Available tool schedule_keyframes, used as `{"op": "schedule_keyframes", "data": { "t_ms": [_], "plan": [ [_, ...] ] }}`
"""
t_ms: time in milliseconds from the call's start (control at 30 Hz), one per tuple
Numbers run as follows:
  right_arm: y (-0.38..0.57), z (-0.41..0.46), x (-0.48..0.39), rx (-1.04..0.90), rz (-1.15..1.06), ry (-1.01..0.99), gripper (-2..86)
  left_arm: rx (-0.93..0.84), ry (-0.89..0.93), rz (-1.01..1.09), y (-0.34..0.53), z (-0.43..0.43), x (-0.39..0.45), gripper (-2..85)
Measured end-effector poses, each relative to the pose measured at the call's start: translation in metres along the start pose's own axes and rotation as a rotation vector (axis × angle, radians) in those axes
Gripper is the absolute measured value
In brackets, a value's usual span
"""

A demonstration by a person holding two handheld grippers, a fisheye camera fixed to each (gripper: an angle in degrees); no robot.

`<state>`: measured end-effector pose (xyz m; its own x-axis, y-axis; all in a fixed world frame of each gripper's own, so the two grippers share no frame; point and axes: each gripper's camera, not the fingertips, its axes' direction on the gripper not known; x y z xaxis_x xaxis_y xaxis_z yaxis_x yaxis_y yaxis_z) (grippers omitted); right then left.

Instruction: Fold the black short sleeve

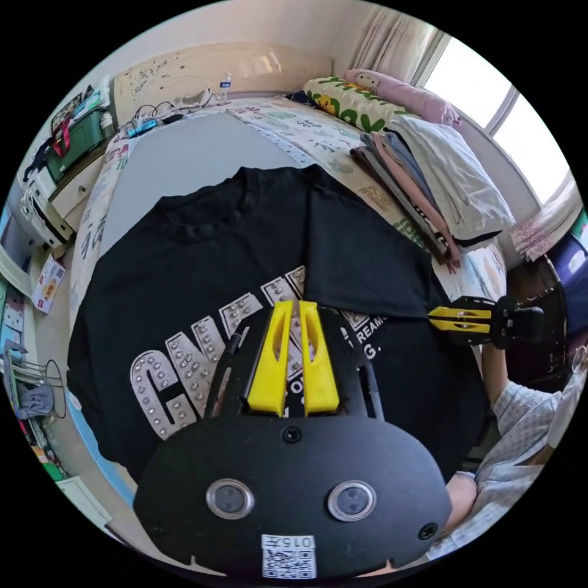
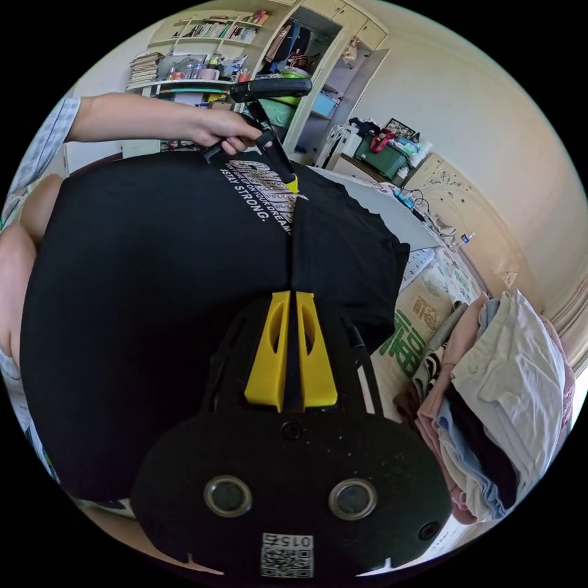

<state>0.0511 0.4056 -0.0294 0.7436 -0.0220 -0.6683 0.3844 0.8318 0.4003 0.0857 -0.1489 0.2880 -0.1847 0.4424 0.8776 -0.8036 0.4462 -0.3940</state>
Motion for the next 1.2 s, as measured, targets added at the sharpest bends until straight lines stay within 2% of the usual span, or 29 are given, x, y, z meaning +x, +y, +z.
{"op": "schedule_keyframes", "data": {
  "t_ms": [133, 200, 333, 367, 433, 533, 600, 700, 800, 867, 900, 967, 1033, 1133, 1200],
  "plan": [
    [-0.004, -0.017, 0.022, 0.015, 0.022, -0.033, 0.6, 0.094, -0.012, -0.08, 0.093, -0.075, -0.031, 2.7],
    [-0.008, -0.023, 0.02, 0.007, -0.002, 0.025, 0.7, 0.151, -0.103, -0.114, 0.151, -0.117, -0.036, 4.6],
    [-0.016, -0.041, -0.003, -0.005, -0.05, 0.332, 0.5, 0.32, -0.401, -0.199, 0.3, -0.193, -0.019, 5.2],
    [-0.024, -0.052, 0.0, -0.071, -0.03, 0.29, 0.1, 0.354, -0.456, -0.212, 0.337, -0.206, -0.011, 5.0],
    [-0.034, -0.08, 0.01, -0.121, 0.037, 0.23, -0.4, 0.396, -0.484, -0.228, 0.385, -0.223, -0.002, 4.2],
    [-0.043, -0.146, 0.022, -0.021, 0.202, 0.287, -0.9, 0.536, -0.477, -0.258, 0.451, -0.243, 0.007, 1.0],
    [-0.054, -0.179, 0.024, 0.001, 0.212, 0.312, -1.0, 0.604, -0.46, -0.316, 0.479, -0.252, 0.004, 0.6],
    [-0.088, -0.219, 0.025, -0.02, 0.148, 0.296, -1.0, 0.686, -0.335, -0.45, 0.505, -0.264, -0.018, 1.9],
    [-0.139, -0.25, 0.029, 0.029, 0.129, 0.239, -0.9, 0.874, -0.133, -0.728, 0.531, -0.262, -0.051, 3.7],
    [-0.188, -0.256, 0.04, 0.032, 0.15, 0.078, -0.9, 1.065, 0.117, -0.901, 0.54, -0.244, -0.078, 4.9],
    [-0.2, -0.256, 0.043, 0.031, 0.159, 0.031, -0.8, 1.089, 0.16, -0.935, 0.538, -0.239, -0.085, 5.1],
    [-0.251, -0.25, 0.053, 0.033, 0.199, -0.123, -0.5, 1.085, 0.23, -1.049, 0.517, -0.22, -0.119, 5.9],
    [-0.288, -0.242, 0.056, 0.039, 0.21, -0.188, -0.1, 1.044, 0.306, -1.12, 0.499, -0.205, -0.153, 6.6],
    [-0.346, -0.219, 0.054, 0.008, 0.168, -0.206, 1.4, 1.002, 0.419, -1.231, 0.482, -0.176, -0.211, 8.2],
    [-0.38, -0.197, 0.053, -0.045, 0.134, -0.192, 2.7, 0.997, 0.419, -1.29, 0.476, -0.164, -0.242, 9.0]
  ]
}}
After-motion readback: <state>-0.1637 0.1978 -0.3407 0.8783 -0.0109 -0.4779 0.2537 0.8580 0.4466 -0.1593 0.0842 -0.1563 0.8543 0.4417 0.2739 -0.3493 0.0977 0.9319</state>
